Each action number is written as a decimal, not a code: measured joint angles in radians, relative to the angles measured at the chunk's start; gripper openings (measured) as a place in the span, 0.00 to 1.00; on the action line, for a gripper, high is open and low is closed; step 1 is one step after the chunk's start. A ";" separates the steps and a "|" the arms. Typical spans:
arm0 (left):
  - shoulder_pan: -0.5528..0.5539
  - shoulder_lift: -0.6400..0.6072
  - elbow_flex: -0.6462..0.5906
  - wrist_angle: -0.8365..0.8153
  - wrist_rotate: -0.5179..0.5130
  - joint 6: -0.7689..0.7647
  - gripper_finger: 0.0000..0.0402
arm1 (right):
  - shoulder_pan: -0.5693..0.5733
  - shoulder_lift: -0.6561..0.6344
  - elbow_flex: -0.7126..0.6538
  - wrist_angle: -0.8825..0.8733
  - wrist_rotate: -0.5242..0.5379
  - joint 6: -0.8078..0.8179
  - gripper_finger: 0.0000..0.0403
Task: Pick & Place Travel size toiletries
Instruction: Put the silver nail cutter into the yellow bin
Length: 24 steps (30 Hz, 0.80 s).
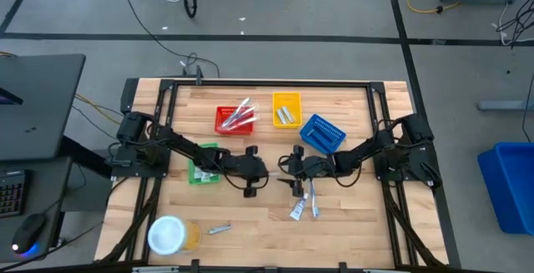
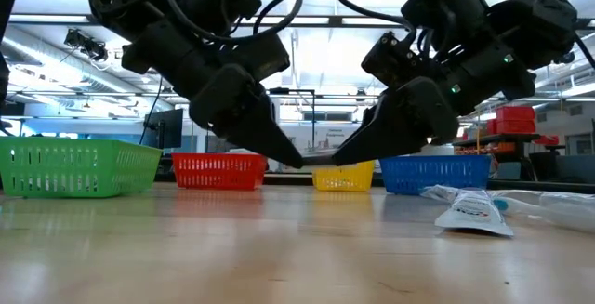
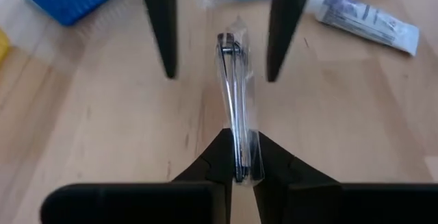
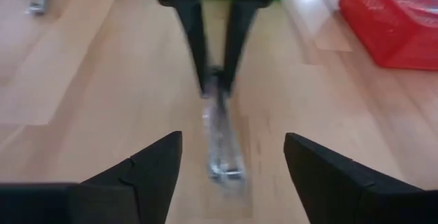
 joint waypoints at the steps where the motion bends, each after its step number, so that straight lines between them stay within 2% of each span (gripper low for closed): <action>1: 0.000 0.000 0.000 0.005 -0.004 0.001 0.10 | -0.003 0.000 0.000 0.000 -0.020 0.001 0.65; 4: 0.002 0.000 0.000 0.011 -0.011 0.001 0.09 | -0.004 0.000 0.000 0.000 -0.068 0.008 0.60; 16: 0.003 0.000 0.000 0.040 -0.014 -0.030 0.10 | -0.004 0.000 0.000 -0.001 -0.061 0.008 0.34; 24: 0.003 -0.001 0.000 0.045 -0.012 -0.035 0.11 | -0.004 -0.001 0.000 -0.001 -0.060 0.008 0.23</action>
